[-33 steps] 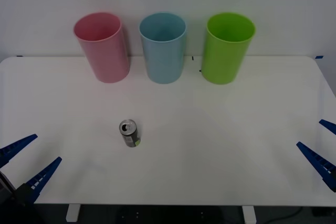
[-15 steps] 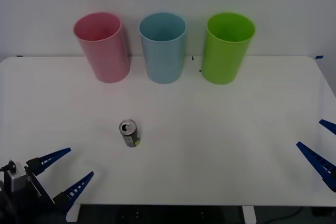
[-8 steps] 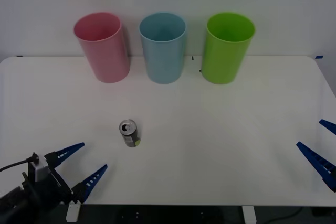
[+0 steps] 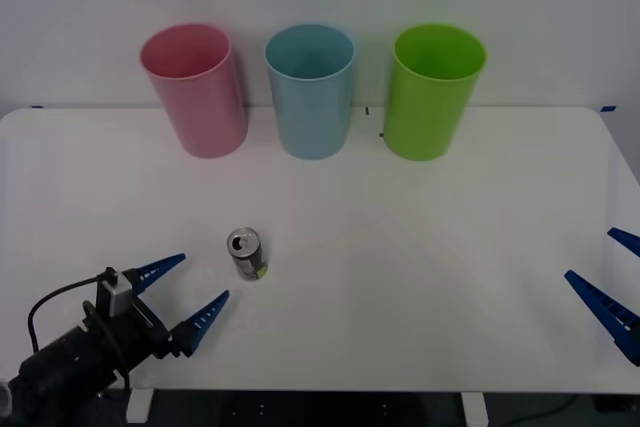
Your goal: Grasp the object on the table and drop it into the matching bin: aluminum can to the light blue bin, PET bottle to the pink bin.
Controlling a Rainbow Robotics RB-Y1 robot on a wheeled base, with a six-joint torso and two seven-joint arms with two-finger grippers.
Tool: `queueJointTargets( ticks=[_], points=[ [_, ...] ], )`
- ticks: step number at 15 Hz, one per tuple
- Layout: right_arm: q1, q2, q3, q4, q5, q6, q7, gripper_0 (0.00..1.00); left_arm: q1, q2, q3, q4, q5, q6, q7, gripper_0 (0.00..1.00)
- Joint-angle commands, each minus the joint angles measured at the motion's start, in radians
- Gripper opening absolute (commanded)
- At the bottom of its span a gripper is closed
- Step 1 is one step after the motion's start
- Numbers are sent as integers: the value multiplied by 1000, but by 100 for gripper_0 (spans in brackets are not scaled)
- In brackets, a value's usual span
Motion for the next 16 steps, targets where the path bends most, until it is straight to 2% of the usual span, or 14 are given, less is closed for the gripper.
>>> queueJointTargets(
  ticks=[1, 5, 9, 16],
  points=[
    [0, 0, 0, 0, 0, 0, 0, 100, -60, 0, -11, 70, -3, 0, -17, 100],
    [0, 0, 0, 0, 0, 0, 0, 100, -118, -2, -36, 125, -6, 11, -41, 100],
    [0, 0, 0, 0, 0, 0, 0, 100, -175, -7, -53, 217, 13, 13, -169, 100],
    [0, 0, 0, 0, 0, 0, 0, 100, -216, -40, -80, 229, -10, 62, -204, 100]
  ],
)
